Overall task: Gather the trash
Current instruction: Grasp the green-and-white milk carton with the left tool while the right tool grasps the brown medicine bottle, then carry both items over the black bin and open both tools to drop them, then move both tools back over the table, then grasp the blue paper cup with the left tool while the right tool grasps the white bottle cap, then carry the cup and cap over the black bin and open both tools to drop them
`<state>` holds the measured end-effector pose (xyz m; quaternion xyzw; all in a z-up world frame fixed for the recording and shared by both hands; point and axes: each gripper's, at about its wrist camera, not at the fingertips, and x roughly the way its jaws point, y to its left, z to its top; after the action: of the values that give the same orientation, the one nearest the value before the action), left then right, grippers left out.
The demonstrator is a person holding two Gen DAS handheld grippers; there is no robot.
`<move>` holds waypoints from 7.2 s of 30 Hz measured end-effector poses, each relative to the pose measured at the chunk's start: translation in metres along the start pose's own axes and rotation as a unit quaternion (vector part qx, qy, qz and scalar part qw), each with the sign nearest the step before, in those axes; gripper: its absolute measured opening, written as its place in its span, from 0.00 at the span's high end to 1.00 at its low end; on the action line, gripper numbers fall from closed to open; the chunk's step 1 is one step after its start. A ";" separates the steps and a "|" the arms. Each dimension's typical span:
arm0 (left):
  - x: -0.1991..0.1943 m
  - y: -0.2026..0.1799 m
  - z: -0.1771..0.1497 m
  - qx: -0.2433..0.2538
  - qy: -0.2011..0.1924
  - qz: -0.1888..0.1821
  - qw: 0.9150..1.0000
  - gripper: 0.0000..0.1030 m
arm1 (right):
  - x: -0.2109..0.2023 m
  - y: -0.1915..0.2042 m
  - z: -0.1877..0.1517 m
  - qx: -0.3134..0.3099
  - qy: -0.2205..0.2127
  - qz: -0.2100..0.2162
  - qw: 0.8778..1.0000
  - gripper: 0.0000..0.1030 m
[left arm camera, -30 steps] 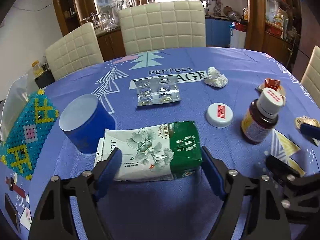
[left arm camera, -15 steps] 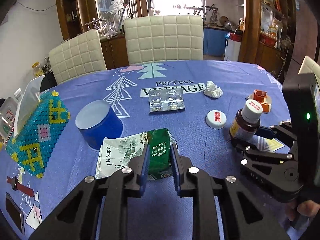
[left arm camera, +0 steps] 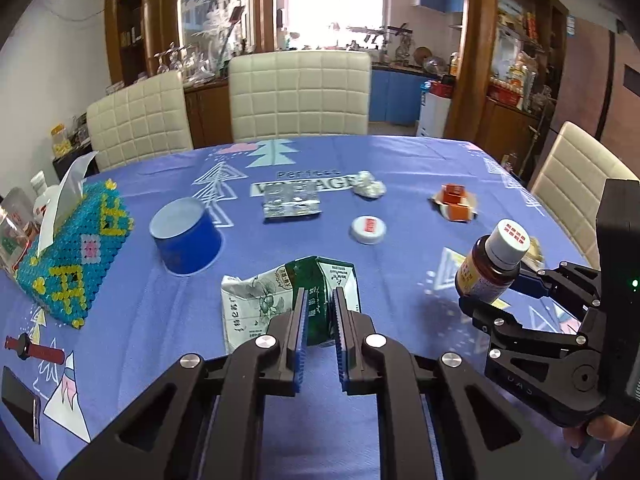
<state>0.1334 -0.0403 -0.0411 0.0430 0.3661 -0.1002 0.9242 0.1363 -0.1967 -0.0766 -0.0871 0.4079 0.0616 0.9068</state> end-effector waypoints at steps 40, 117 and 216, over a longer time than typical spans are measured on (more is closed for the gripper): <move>-0.099 -0.391 -0.073 0.211 -0.005 -0.223 0.952 0.91 | -0.207 -0.267 -0.309 0.280 0.035 -0.245 0.928 0.55; 0.038 0.068 0.007 -0.052 -0.035 0.019 0.998 0.07 | 0.018 0.007 0.035 0.044 0.004 0.000 0.999 0.05; -0.056 -0.483 -0.095 0.308 0.013 -0.258 0.916 0.28 | -0.203 -0.333 -0.315 0.310 0.035 -0.212 0.926 0.60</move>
<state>-0.0743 -0.4891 -0.0751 0.2307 0.3279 -0.4423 0.8023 -0.1667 -0.5961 -0.0941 0.1122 0.4106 -0.2646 0.8654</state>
